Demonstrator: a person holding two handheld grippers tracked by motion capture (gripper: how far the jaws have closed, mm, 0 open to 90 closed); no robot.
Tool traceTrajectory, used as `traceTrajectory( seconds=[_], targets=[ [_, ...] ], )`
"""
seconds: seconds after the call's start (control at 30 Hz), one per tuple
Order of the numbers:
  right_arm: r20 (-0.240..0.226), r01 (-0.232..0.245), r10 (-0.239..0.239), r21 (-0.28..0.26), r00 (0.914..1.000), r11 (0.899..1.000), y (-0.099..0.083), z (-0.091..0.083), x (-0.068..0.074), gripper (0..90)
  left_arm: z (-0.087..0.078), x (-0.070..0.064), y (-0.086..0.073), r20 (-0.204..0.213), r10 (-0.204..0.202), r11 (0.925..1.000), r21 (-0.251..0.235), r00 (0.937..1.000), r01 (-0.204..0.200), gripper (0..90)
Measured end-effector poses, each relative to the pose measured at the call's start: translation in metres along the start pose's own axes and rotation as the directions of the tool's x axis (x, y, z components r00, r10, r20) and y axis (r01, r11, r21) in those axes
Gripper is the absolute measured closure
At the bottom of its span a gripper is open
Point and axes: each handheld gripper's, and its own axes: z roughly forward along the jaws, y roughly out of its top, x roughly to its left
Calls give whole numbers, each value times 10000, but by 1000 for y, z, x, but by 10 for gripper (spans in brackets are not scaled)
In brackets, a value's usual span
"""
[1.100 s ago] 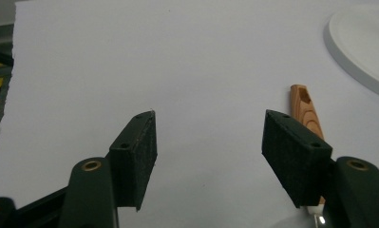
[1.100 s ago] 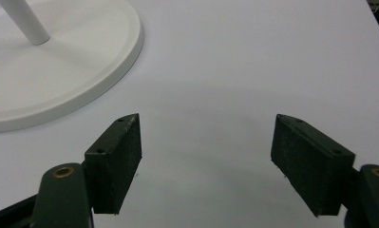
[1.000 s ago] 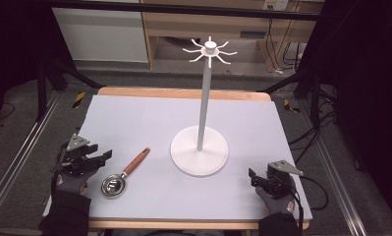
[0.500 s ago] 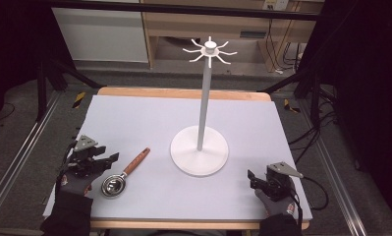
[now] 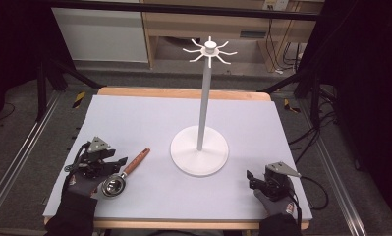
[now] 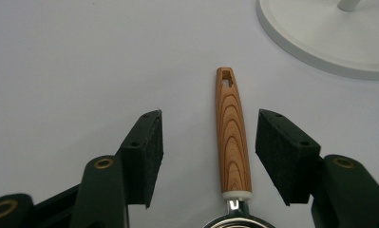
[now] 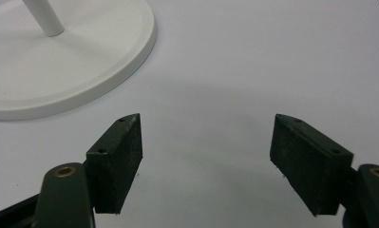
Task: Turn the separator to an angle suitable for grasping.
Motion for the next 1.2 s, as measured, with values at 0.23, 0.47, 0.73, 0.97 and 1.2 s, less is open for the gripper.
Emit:
traceTrajectory(
  seconds=[0.23, 0.47, 0.73, 0.97, 1.2],
  targets=[
    [-85, 43, -43, 47, 10000, 10000, 1, 2, 1, 281, 6, -4, 2, 129, 294, 9985, 469, 9995, -300, 421],
    [-165, 64, -62, 109, 9998, 9999, 1, 2, 2, 292, 14, -10, 5, 257, 511, 9952, 825, 9984, -530, 421],
    [-254, 18, -14, 183, 9997, 9998, 1, 3, 2, 306, 22, -16, 11, 395, 754, 9901, 1156, 9964, -796, 422],
    [-256, 65, -60, 191, 9997, 9998, 1, 3, 2, 315, 33, -20, 19, 455, 960, 9838, 1476, 9943, -1018, 423],
    [-292, 54, -47, 247, 9996, 9997, 1, 4, 2, 321, 45, -19, 24, 398, 975, 9795, 1729, 9944, -1030, 436]
  ],
)
